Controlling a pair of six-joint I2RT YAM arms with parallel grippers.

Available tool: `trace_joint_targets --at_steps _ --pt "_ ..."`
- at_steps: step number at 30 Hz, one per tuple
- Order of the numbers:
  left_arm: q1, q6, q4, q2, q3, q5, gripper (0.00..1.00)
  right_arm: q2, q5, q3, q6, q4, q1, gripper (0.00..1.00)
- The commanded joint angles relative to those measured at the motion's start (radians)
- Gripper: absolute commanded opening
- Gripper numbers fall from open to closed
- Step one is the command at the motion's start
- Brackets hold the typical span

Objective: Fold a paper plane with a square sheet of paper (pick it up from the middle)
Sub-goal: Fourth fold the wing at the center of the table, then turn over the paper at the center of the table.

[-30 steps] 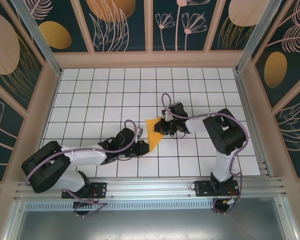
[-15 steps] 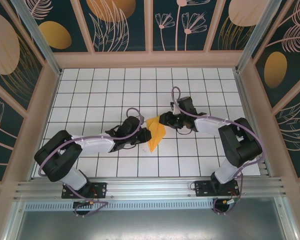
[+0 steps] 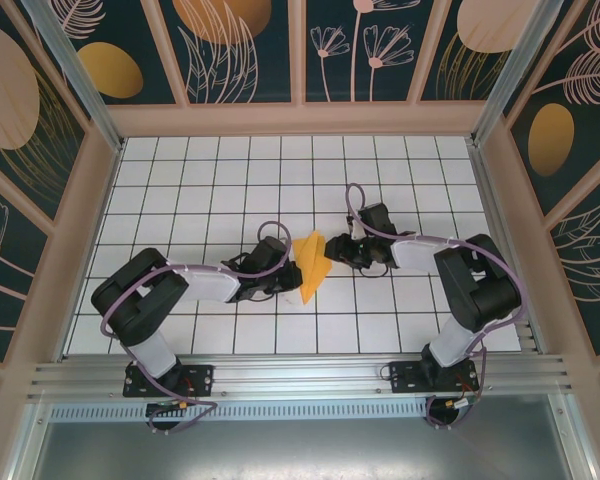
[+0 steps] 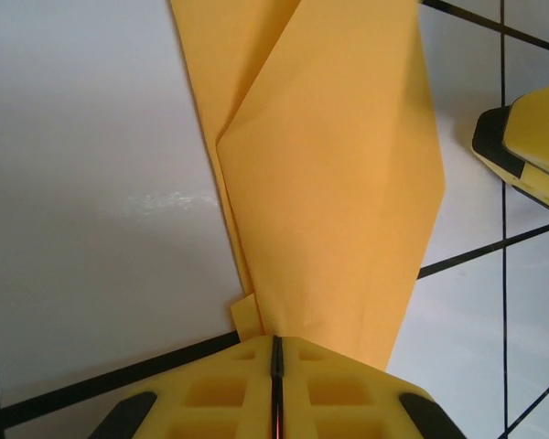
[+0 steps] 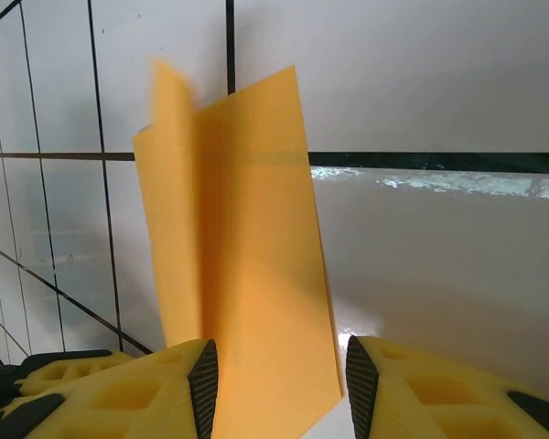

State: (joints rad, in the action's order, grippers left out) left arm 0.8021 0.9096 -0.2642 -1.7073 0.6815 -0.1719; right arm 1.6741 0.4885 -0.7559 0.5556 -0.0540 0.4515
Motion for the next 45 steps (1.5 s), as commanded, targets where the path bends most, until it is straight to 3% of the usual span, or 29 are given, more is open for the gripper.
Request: trace_joint_targets --at_steps 1,24,30,45 --pt "-0.001 -0.026 -0.004 -0.037 0.016 -0.012 0.12 0.030 0.021 0.015 -0.008 -0.021 0.003 0.45" --pt "-0.002 -0.055 -0.031 -0.086 0.013 -0.088 0.12 0.044 0.120 0.011 0.038 -0.092 0.022 0.45" --pt "-0.001 -0.055 -0.028 -0.073 0.000 -0.081 0.12 -0.012 -0.054 0.005 -0.029 0.035 -0.002 0.45" --pt "-0.002 -0.072 -0.019 -0.094 0.016 -0.095 0.12 0.042 -0.066 -0.037 -0.010 0.052 0.053 0.45"
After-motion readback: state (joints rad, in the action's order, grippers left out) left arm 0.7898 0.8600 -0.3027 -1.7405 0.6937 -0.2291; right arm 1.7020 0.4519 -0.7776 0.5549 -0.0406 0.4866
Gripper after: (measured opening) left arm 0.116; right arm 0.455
